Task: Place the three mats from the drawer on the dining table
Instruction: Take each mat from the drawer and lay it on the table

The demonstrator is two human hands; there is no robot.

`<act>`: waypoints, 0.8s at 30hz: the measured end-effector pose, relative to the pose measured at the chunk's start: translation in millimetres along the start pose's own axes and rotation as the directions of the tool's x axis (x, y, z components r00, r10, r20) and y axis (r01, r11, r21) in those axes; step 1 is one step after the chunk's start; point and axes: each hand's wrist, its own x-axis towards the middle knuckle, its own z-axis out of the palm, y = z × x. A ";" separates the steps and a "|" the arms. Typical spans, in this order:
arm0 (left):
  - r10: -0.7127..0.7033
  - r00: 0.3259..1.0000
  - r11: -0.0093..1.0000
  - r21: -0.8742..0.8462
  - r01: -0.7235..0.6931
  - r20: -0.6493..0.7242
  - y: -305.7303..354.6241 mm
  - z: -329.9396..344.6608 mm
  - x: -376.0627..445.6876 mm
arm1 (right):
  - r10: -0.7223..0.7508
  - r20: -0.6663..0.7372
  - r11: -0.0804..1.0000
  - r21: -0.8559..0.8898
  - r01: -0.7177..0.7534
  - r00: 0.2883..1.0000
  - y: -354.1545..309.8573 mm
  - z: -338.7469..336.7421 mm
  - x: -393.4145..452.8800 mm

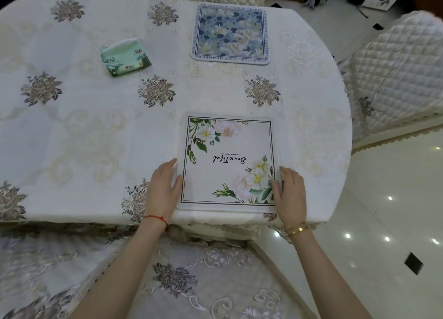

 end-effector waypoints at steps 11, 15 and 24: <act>0.329 0.933 0.934 0.093 -0.345 0.146 51.4 48.0 119.0 | -0.291 0.293 0.951 -0.014 0.309 0.911 -76.0 66.8 118.6; 0.326 0.916 0.906 0.198 -0.374 0.234 55.4 70.9 145.8 | -0.332 0.323 0.937 0.001 0.351 0.886 -84.8 86.6 141.3; 0.328 0.927 0.894 0.258 -0.366 0.180 20.9 65.5 143.4 | -0.320 0.265 0.943 -0.004 0.333 0.909 -45.5 71.7 143.8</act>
